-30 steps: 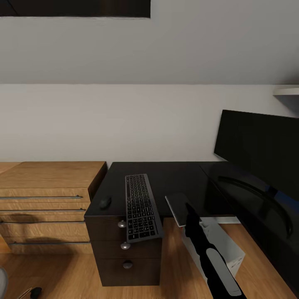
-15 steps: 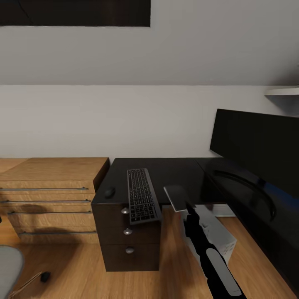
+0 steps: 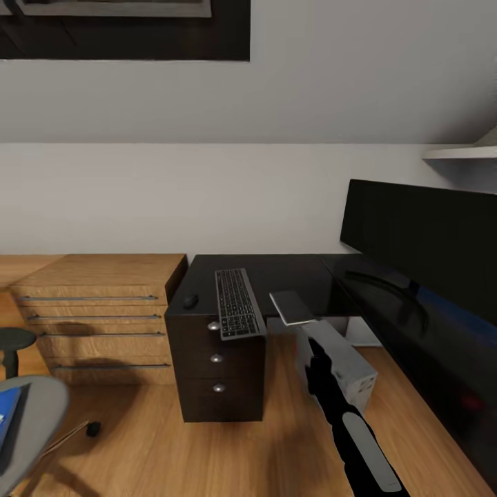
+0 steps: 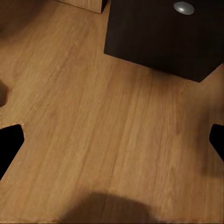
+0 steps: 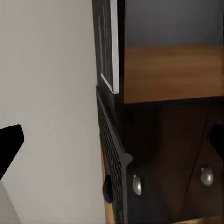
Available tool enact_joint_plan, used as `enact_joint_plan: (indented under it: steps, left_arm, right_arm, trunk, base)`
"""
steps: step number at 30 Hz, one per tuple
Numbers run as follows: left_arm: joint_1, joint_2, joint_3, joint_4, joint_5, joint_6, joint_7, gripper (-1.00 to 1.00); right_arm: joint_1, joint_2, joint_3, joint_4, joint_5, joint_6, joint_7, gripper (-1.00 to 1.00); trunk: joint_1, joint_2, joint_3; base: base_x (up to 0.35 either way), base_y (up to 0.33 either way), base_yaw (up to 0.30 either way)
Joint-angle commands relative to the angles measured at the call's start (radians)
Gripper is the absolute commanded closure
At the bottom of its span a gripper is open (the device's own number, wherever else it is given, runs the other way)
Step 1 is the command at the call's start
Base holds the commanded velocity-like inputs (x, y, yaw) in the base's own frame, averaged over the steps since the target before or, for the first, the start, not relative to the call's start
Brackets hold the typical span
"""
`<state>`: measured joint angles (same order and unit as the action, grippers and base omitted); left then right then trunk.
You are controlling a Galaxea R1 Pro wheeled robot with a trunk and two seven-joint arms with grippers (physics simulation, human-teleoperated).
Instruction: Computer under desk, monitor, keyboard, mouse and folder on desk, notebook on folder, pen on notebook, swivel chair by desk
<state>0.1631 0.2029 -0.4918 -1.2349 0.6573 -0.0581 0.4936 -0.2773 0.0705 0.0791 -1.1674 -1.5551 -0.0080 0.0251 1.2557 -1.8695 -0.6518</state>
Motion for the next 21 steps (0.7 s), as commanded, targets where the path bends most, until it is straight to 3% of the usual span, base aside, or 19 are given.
enact_joint_plan:
  steps: [1,10,14,19,21]
  left_arm:
    - [-0.001,0.001,-0.004,-0.001,0.011,-0.006,0.005,-1.0]
    - [-0.001,0.001,-0.006,0.012,0.01,-0.005,0.005,-1.0]
    - [-0.001,0.001,-0.005,0.013,0.01,-0.006,0.005,-1.0]
    - [-0.001,0.001,-0.005,0.014,0.01,-0.006,0.005,-1.0]
    - [-0.001,0.001,-0.005,0.014,0.01,-0.006,0.005,-1.0]
  right_arm:
    - [0.0,0.0,0.0,0.0,-0.01,-0.001,0.003,-1.0]
    - [0.0,-0.002,0.001,0.012,-0.009,0.0,-0.001,-1.0]
    - [0.0,-0.005,0.001,0.018,0.007,0.0,-0.01,-1.0]
    - [-0.001,-0.007,-0.001,0.059,0.093,-0.001,-0.036,-1.0]
    - [-0.002,-0.007,-0.002,0.089,0.181,-0.003,-0.062,-1.0]
  trunk:
    - [-0.001,0.0,-0.001]
    - [-0.001,0.0,-0.001]
    - [-0.001,0.0,-0.001]
    - [-0.005,0.007,0.002]
    - [-0.012,0.021,0.009]
  base:
    - [-0.333,-0.005,0.0]
    - [-0.324,-0.095,0.0]
    - [-0.143,-0.1,0.0]
    - [-0.043,-0.031,0.0]
    - [-0.015,-0.011,0.0]
